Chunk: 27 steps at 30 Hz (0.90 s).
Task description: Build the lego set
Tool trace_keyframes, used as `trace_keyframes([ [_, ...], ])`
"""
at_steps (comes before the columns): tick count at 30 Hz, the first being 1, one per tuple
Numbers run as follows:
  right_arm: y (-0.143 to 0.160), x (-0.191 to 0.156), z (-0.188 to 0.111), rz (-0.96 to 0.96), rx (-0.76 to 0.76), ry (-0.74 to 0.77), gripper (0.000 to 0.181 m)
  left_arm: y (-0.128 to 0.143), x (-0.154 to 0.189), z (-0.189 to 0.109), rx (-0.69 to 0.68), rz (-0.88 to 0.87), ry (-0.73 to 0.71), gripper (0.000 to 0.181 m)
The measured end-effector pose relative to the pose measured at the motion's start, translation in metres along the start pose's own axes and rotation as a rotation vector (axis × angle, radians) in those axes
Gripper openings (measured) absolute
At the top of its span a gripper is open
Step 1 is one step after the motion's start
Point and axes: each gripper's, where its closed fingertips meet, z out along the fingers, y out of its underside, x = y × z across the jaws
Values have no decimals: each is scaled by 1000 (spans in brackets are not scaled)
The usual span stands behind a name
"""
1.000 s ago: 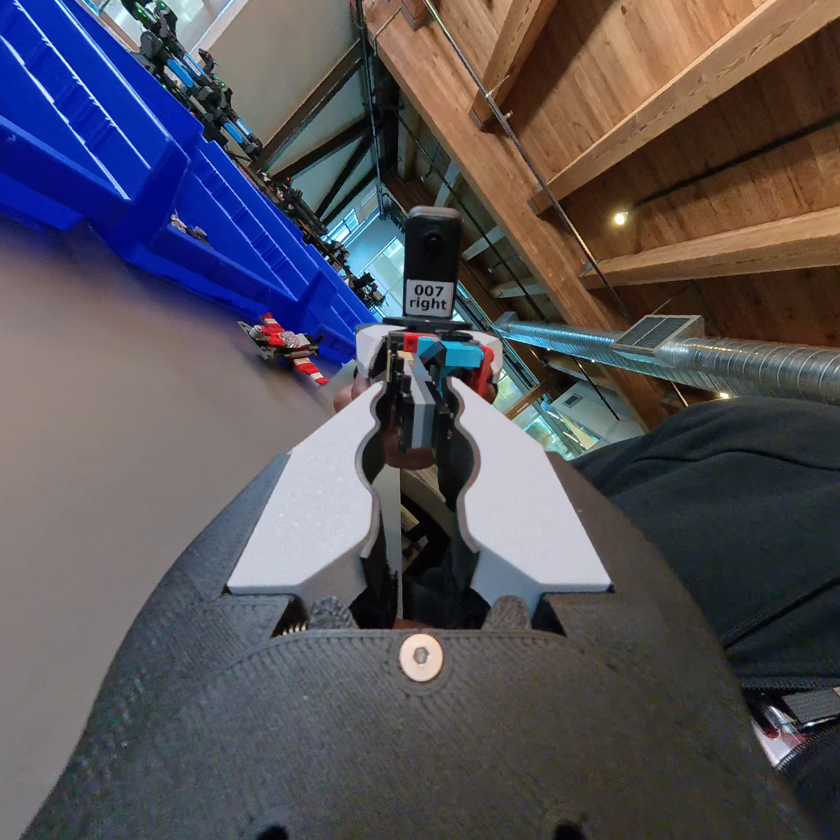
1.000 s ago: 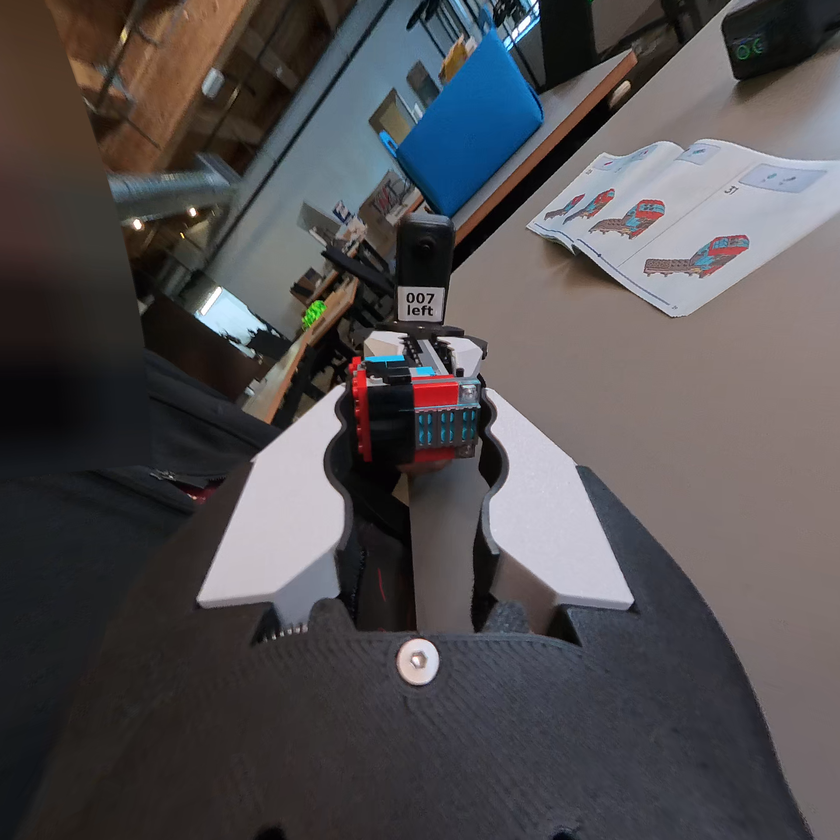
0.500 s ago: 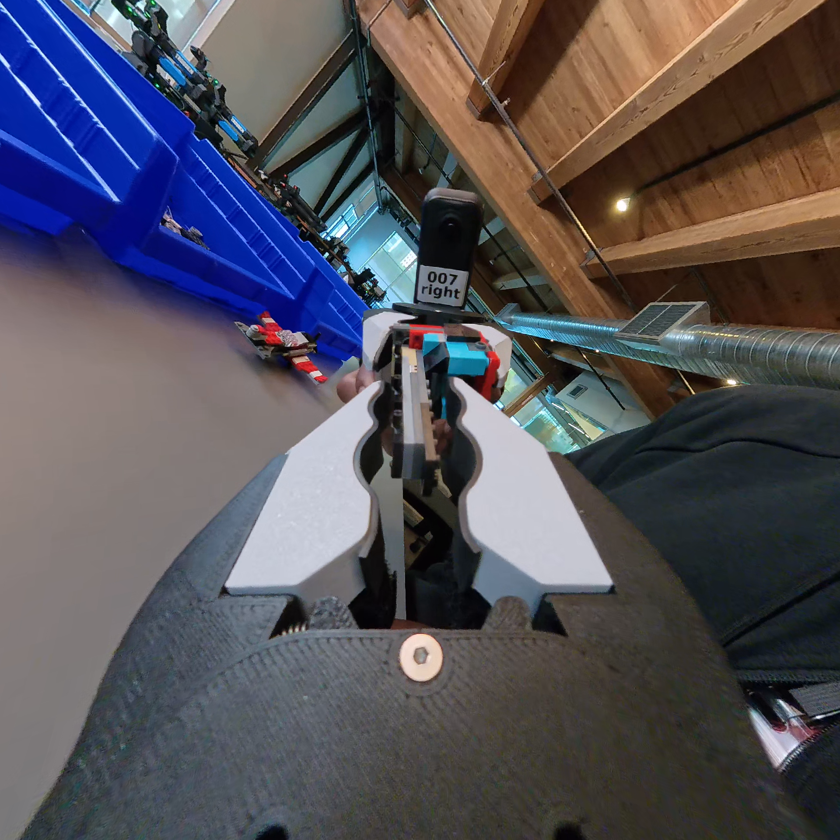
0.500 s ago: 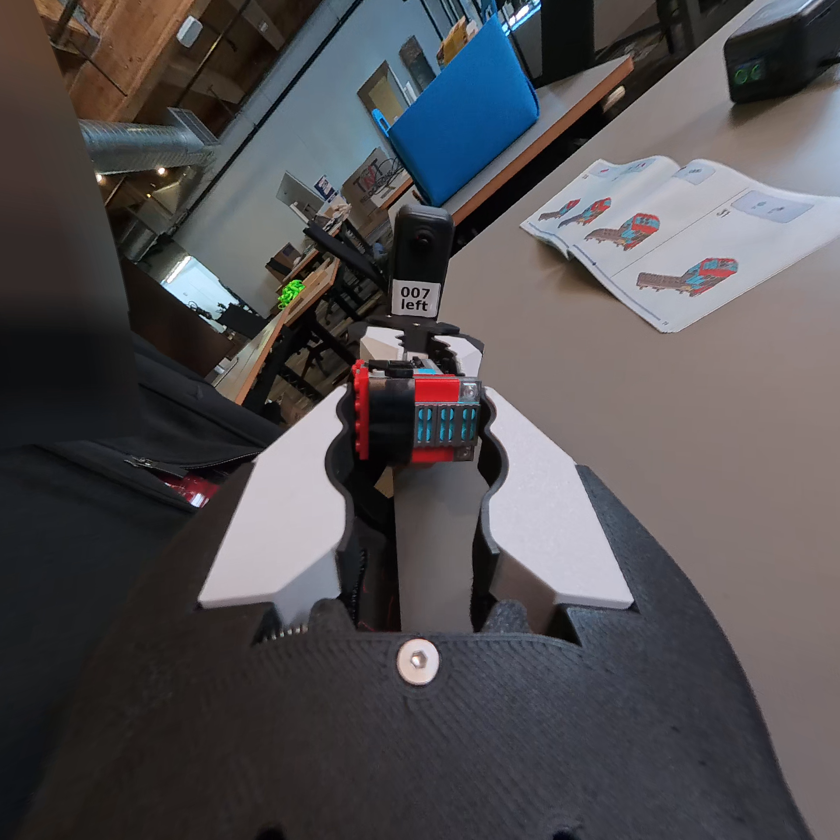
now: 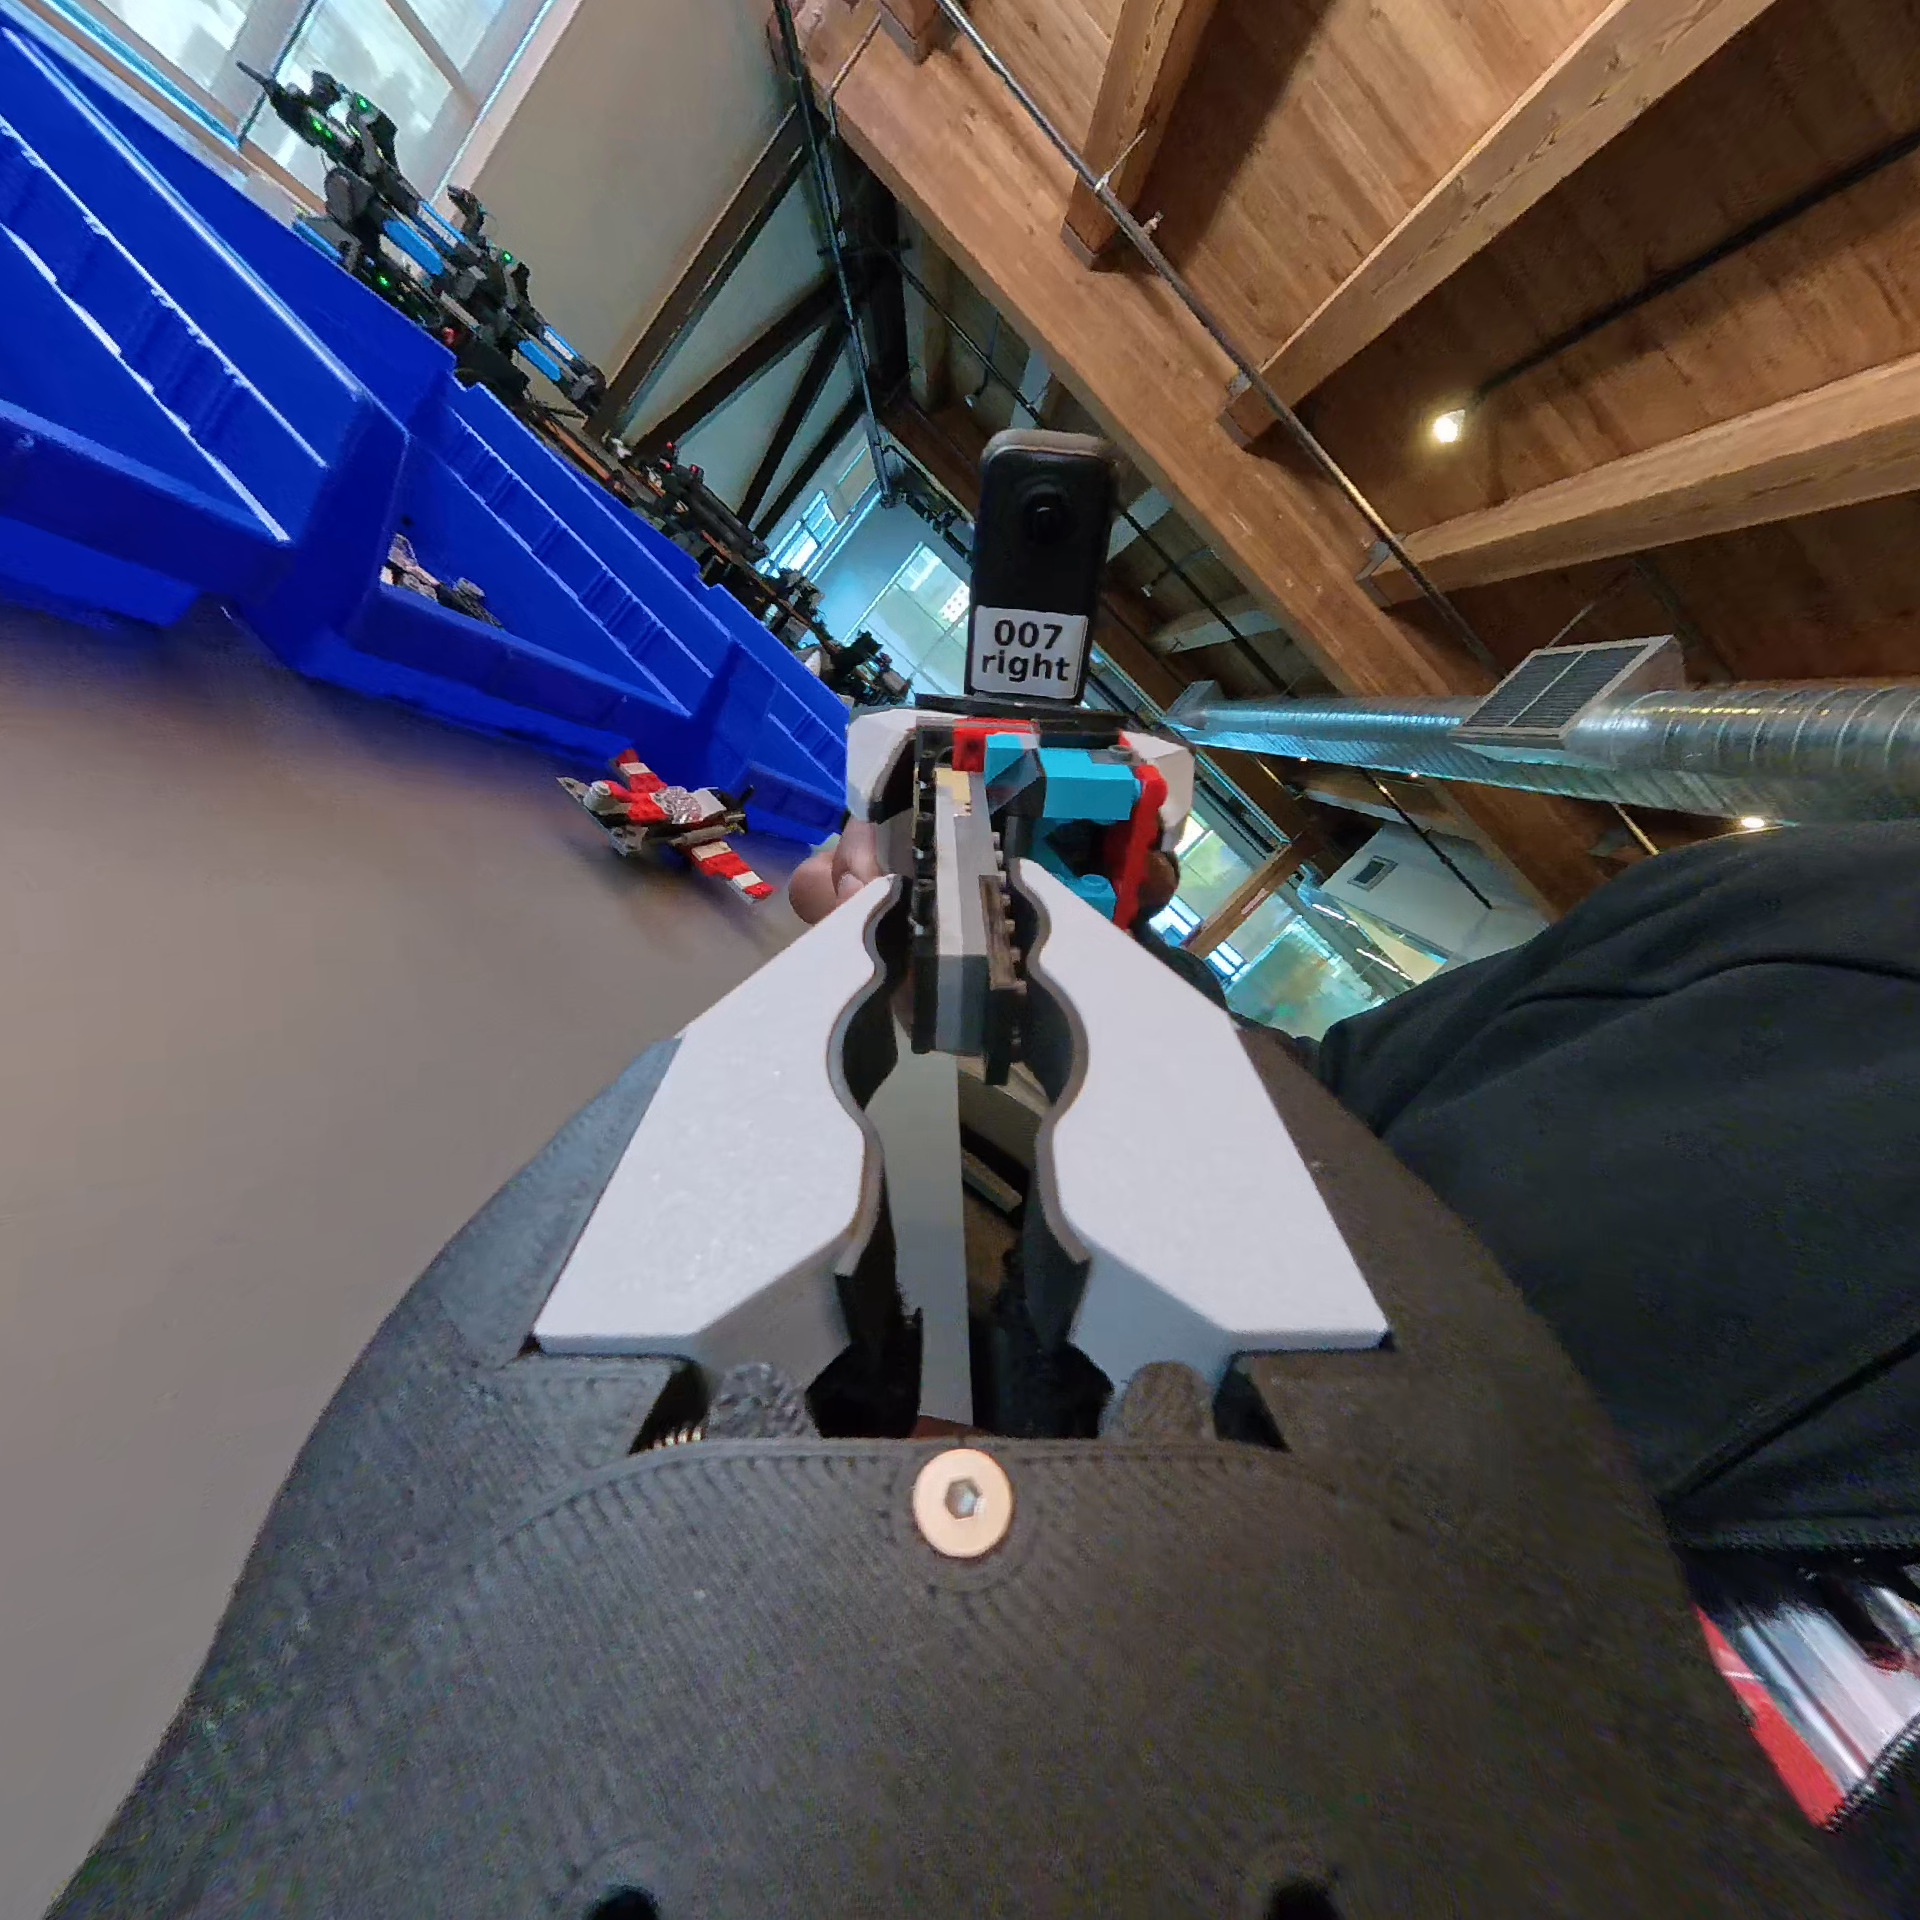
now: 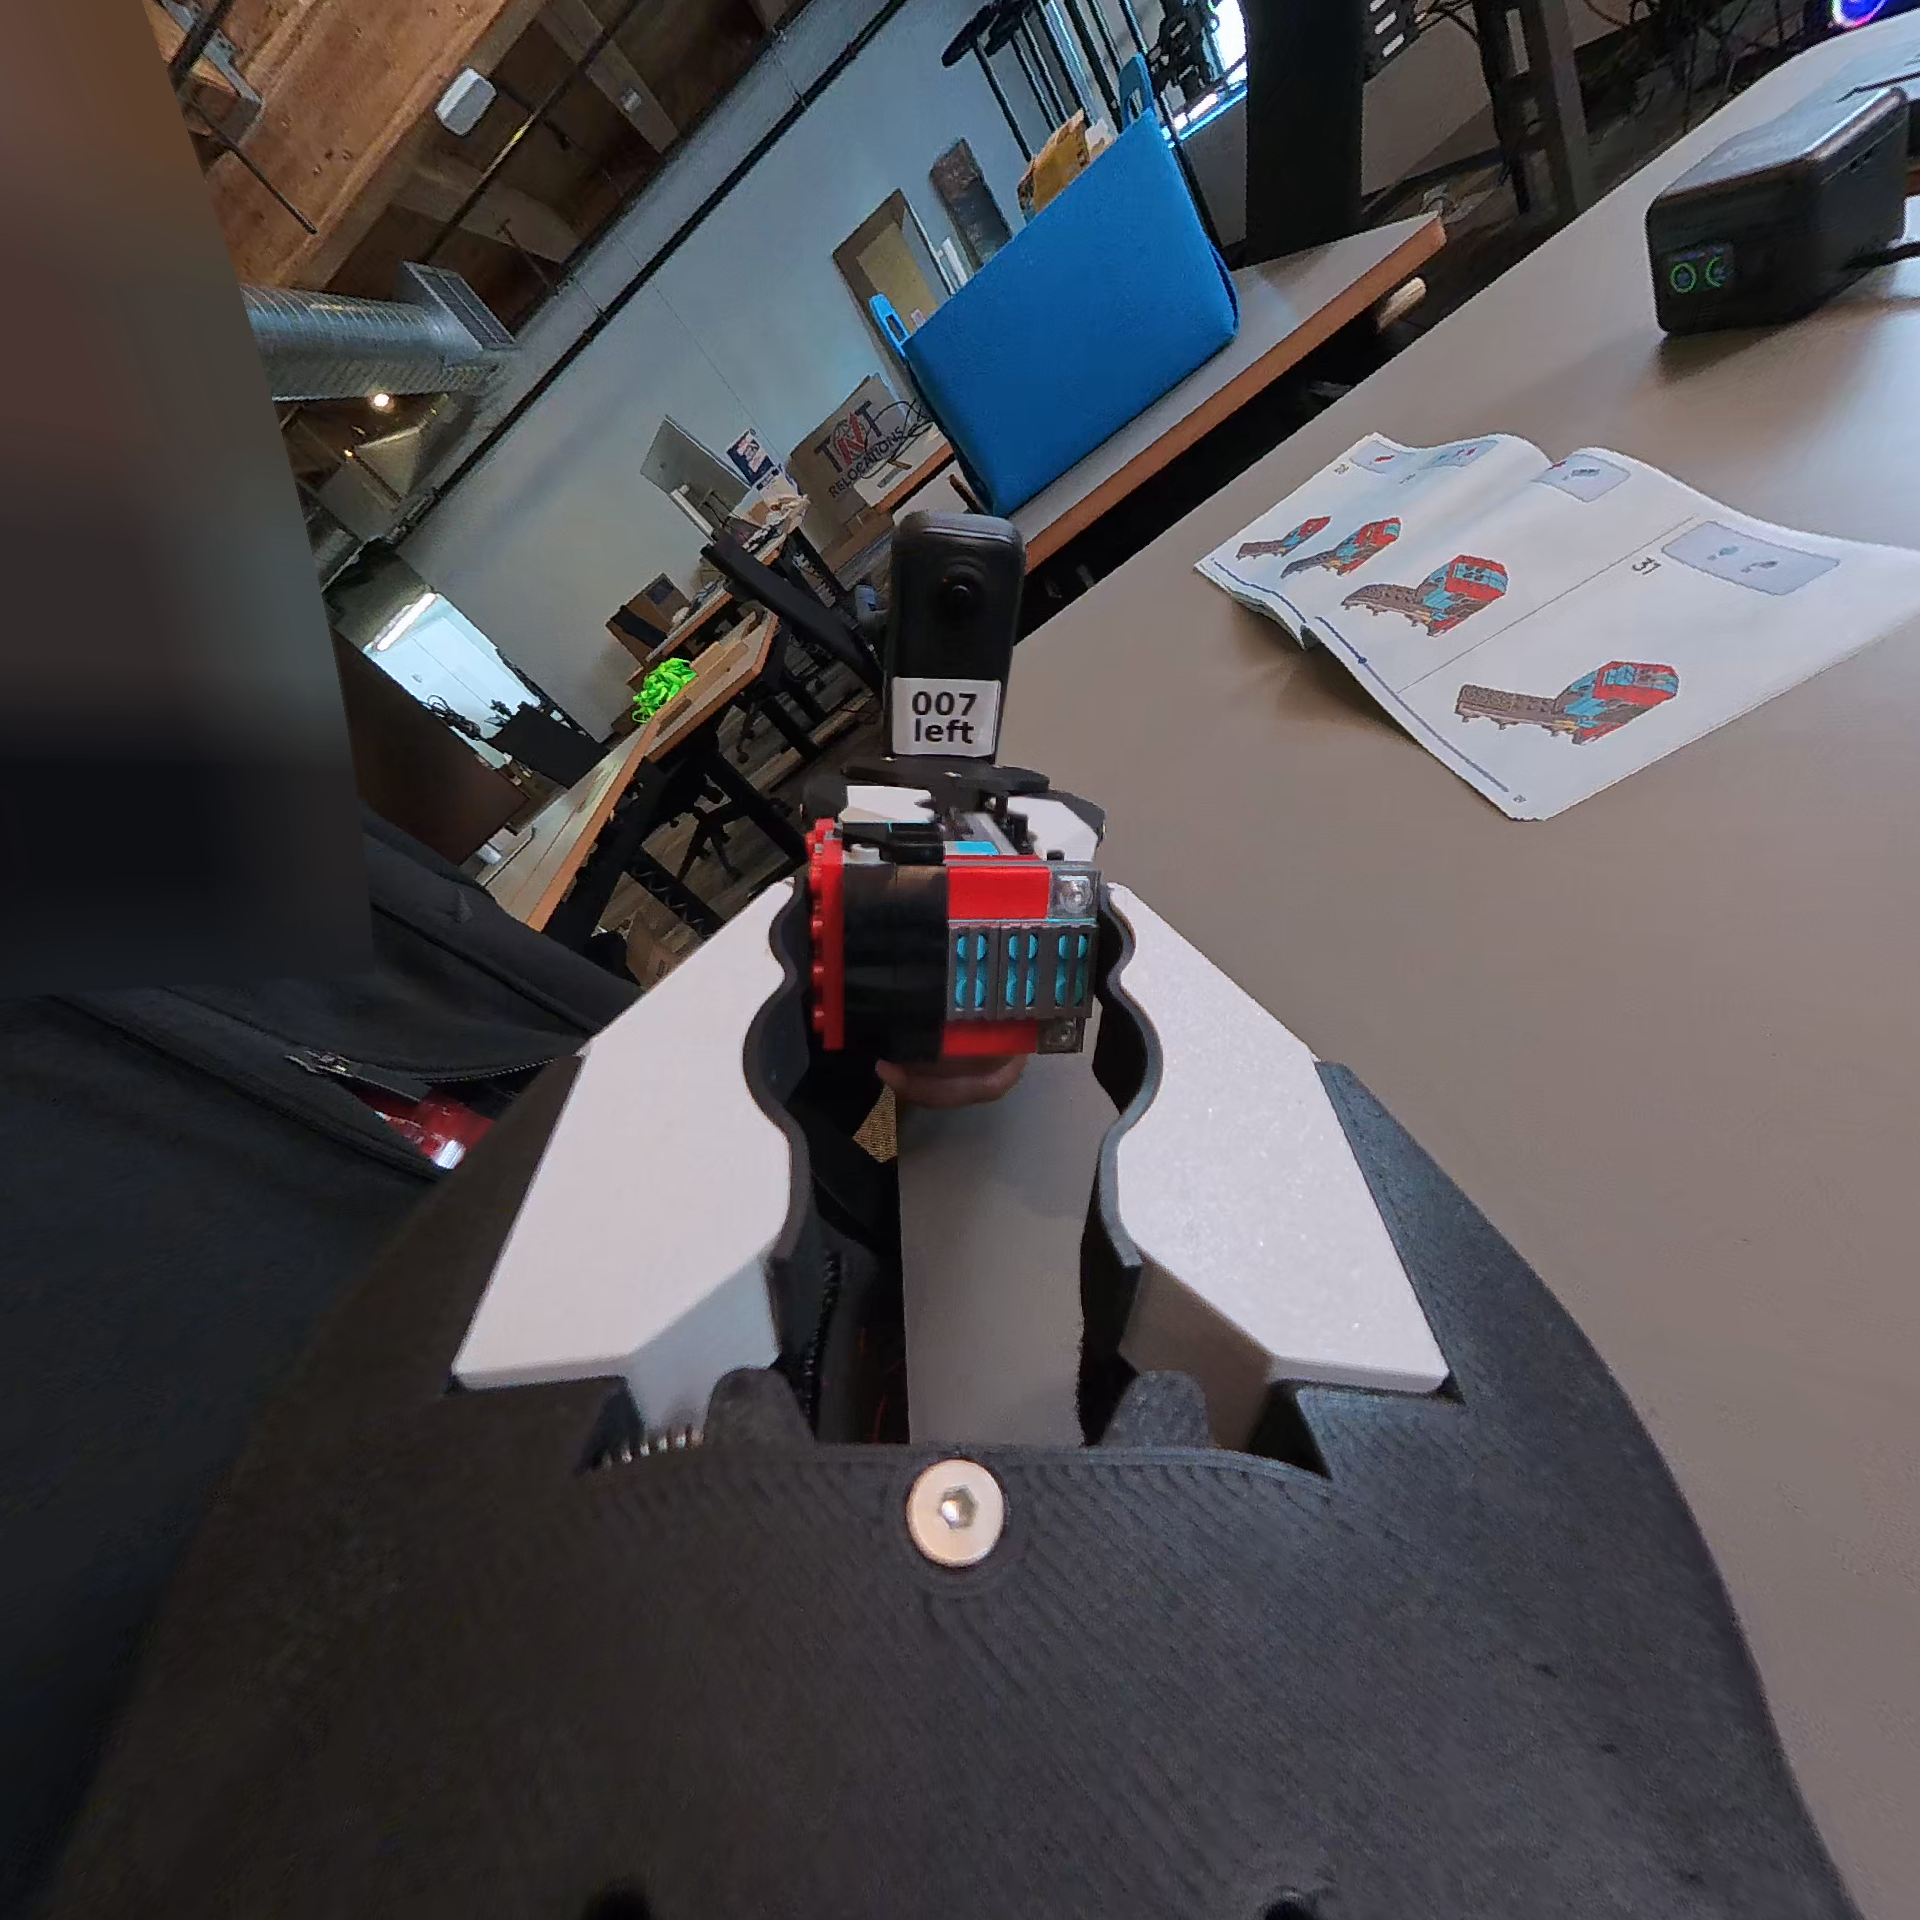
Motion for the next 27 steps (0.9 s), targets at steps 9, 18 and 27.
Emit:
trace_keyframes([
  [9,-1,1,1,-6,-39,49,62,-6,-3,-3,18,90,-56,17],
  [18,0,7,2,37,-42,66,60,-4,-6,-2,-1,173,-106,17],
  [27,-1,3,1,40,-9,33,58,-4,-1,-1,5,243,-102,17],
])
